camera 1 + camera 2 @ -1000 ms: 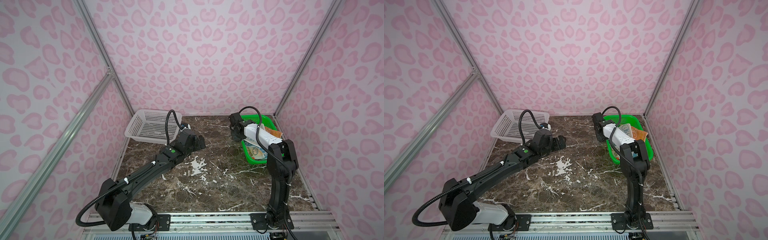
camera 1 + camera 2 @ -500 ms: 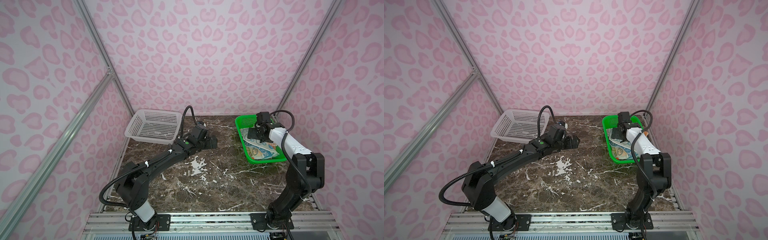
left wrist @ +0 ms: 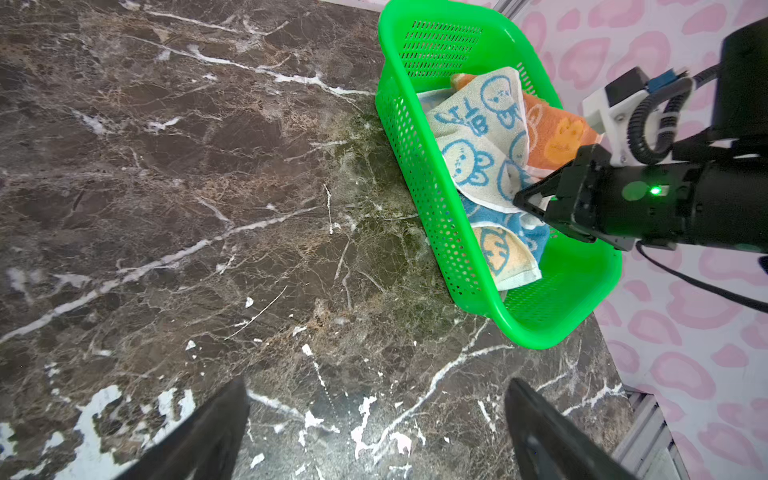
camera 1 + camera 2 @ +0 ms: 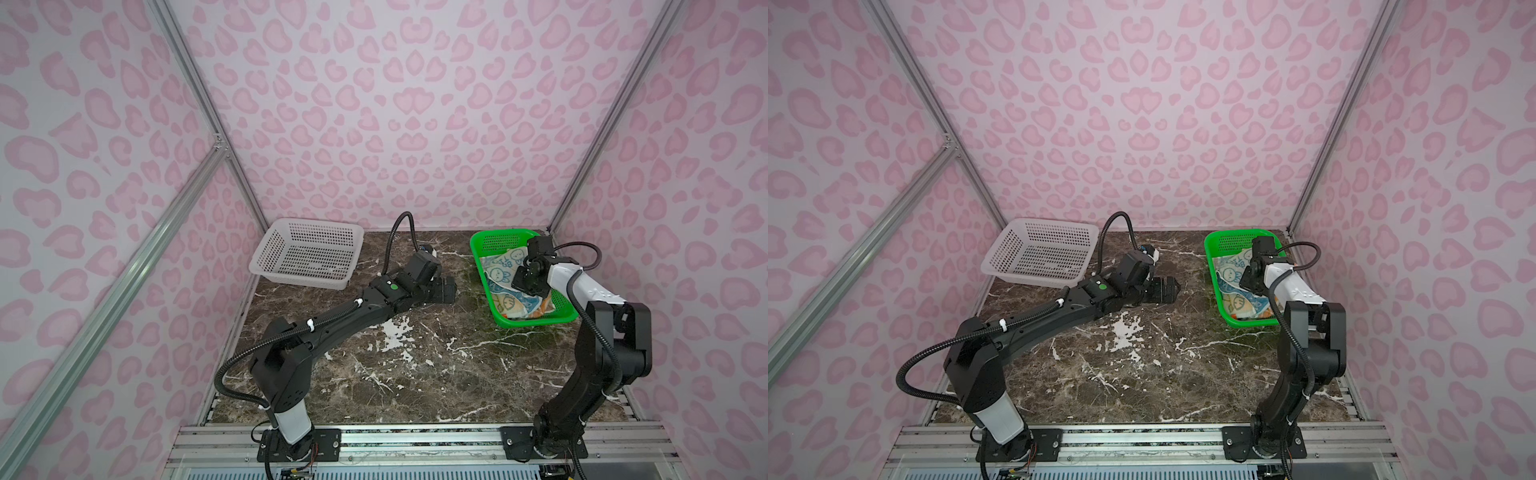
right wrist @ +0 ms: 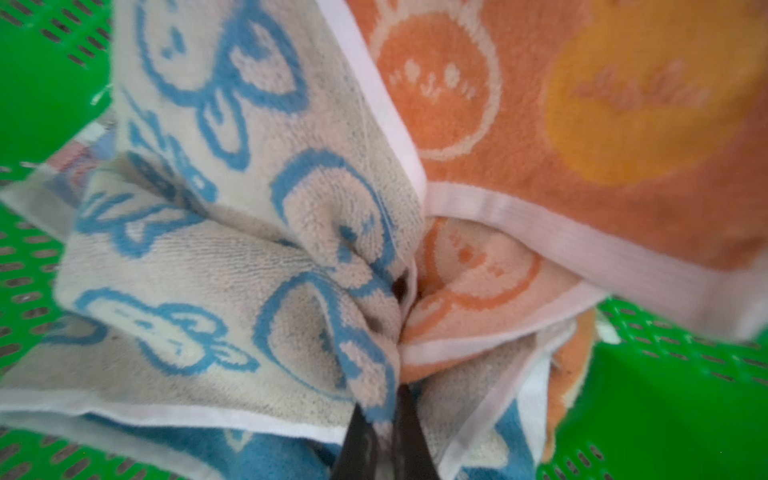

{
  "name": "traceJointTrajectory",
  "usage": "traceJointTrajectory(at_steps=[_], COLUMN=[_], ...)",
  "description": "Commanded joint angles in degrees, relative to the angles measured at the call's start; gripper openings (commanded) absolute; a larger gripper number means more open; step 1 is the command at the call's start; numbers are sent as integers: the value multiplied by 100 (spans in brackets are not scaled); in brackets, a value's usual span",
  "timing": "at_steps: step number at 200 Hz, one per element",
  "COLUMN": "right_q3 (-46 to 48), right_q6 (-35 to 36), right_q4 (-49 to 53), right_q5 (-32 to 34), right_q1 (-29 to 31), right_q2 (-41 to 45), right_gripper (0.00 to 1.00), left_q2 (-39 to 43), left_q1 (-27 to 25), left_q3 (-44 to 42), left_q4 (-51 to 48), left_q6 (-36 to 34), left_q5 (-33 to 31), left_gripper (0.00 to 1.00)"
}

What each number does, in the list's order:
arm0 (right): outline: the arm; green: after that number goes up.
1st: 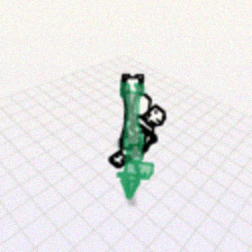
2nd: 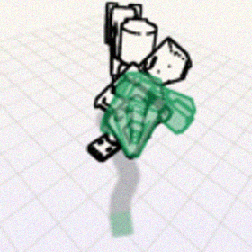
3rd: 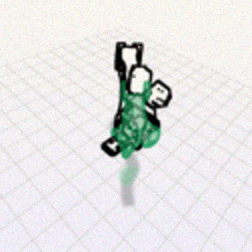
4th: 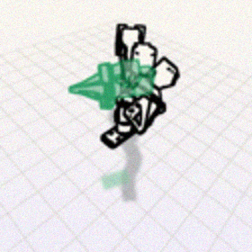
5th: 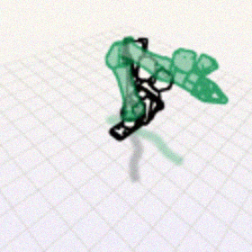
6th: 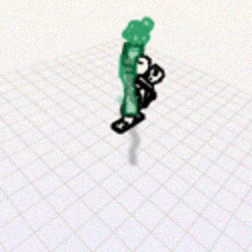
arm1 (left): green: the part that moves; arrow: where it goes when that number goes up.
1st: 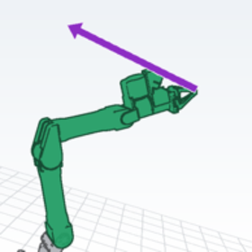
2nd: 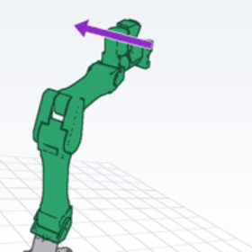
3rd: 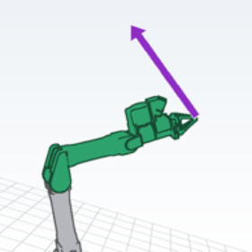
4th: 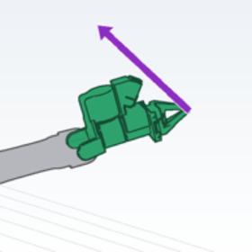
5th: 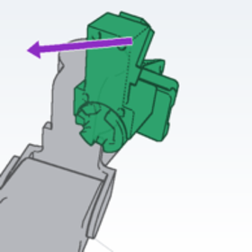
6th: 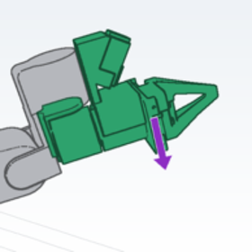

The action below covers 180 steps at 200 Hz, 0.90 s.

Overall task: Fold and stack the towels
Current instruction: 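Grasp the cream blue-bunny towel in the green basket with the right gripper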

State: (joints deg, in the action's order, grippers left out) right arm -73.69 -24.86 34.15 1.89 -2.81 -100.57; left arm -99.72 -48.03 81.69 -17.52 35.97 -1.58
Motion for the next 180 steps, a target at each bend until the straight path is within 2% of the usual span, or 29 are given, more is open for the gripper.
traceJointTrajectory(at_steps=[1, 45, 64, 83, 126, 149, 167, 180], right_q3=[-61, -319, -375, -301, 30, 126, 183, 219], right_q6=[-18, 101, 109, 154, 135, 226, 270, 265], right_q4=[104, 528, 687, 655, 619, 627, 585, 541], right_q5=[132, 604, 564, 626, 646, 775, 813, 804], right_q1=[114, 510, 548, 673, 834, 843, 829, 828], right_q2=[166, 626, 643, 713, 764, 718, 661, 661], right_gripper=[5, 7, 1, 13, 21, 34, 30, 12], left_q2=[129, 591, 856, 1128, 1481, 1637, 1639, 1609], left_q1=[-4, 2, 0, -10, -14, -17, -16, -17], left_q3=[-114, -395, -629, -875, -1242, -1421, -1413, -1373], left_q4=[-2, -41, -14, 98, 101, 178, 188, 175], left_q6=[-71, -61, -39, -11, -15, 16, 40, 42], left_q5=[-80, -287, -344, -357, -428, -493, -468, -460], left_gripper=[98, 98, 98, 98, 98, 98, 98, 98])
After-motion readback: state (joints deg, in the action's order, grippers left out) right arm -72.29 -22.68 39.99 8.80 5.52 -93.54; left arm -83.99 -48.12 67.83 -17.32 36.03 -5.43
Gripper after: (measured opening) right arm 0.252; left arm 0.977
